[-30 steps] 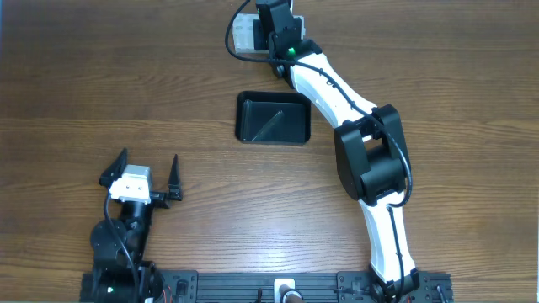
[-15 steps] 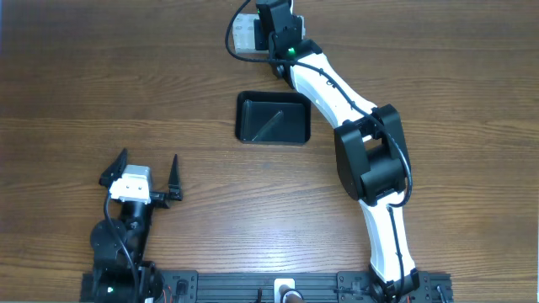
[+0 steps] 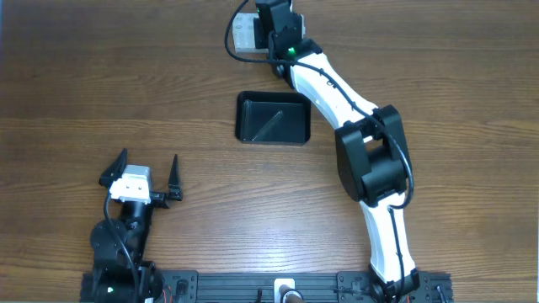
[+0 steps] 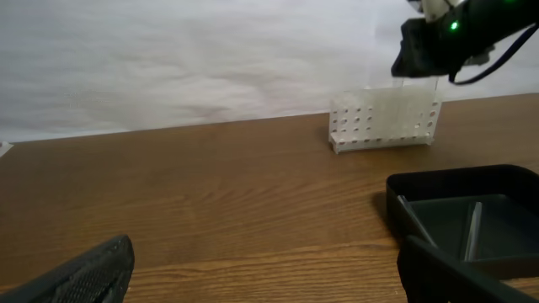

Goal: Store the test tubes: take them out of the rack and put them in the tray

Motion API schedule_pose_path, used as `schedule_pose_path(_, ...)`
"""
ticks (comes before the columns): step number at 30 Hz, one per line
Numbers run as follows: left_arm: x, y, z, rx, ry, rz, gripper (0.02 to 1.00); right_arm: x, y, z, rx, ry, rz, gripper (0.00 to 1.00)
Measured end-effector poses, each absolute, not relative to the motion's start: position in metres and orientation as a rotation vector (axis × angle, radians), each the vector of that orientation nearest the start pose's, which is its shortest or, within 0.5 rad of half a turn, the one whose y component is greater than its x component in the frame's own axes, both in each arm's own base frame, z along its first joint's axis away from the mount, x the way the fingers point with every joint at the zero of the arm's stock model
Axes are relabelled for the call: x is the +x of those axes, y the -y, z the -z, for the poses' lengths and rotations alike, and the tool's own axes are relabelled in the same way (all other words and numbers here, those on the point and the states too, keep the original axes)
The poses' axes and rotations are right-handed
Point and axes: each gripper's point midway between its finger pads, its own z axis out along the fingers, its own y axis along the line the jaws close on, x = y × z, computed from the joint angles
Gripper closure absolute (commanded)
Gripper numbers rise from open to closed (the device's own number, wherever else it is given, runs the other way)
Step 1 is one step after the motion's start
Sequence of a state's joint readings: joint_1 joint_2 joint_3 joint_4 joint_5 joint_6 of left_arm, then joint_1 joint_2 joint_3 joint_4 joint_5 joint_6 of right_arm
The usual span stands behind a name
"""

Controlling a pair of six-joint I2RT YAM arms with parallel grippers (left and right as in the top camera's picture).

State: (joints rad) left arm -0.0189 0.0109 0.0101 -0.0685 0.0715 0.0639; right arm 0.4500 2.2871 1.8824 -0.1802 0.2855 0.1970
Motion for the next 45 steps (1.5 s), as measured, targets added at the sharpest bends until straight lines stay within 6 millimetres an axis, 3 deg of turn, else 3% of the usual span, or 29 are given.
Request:
schedule_pose_path(4,0.246,0.017,-0.159,0.123,-1.635,0.024,0.018,0.594,-0.234,-0.183,-0.110,-2.065,-0.083,0.941)
schedule_pose_path(11,0.246,0.017,-0.159,0.123,-1.635,0.024,0.020,0.563,-0.218,-0.314,-0.078,-1.885,-0.136,0.958)
schedule_pose_path(14,0.246,0.017,-0.159,0.123,-1.635,0.024,0.018,0.539,-0.207,-0.349,-0.080,-1.880,-0.139,0.967)
schedule_pose_path(16,0.246,0.017,-0.159,0.123,-1.635,0.024,0.018,0.524,-0.202,-0.353,-0.095,-1.922,-0.133,0.969)
schedule_pose_path(19,0.246,0.017,-0.159,0.123,-1.635,0.025,0.020,0.506,-0.200,-0.332,-0.134,-2.044,-0.136,0.987)
schedule_pose_path(24,0.246,0.017,-0.159,0.123,-1.635,0.025,0.020,0.484,-0.211,-0.260,-0.209,-2.312,-0.180,0.978)
schedule_pose_path(29,0.246,0.017,-0.159,0.123,-1.635,0.024,0.020,0.479,-0.235,-0.187,-0.270,-2.507,-0.288,0.989)
schedule_pose_path(33,0.246,0.017,-0.159,0.123,-1.635,0.024,0.018,0.478,-0.246,-0.144,-0.272,-2.604,-0.343,0.989)
schedule_pose_path(37,0.246,0.017,-0.159,0.123,-1.635,0.024,0.018,0.475,-0.252,-0.120,-0.255,-2.661,-0.365,0.980)
schedule_pose_path(45,0.246,0.017,-0.159,0.123,-1.635,0.024,0.018,0.459,-0.265,-0.094,-0.263,-2.745,-0.368,0.976)
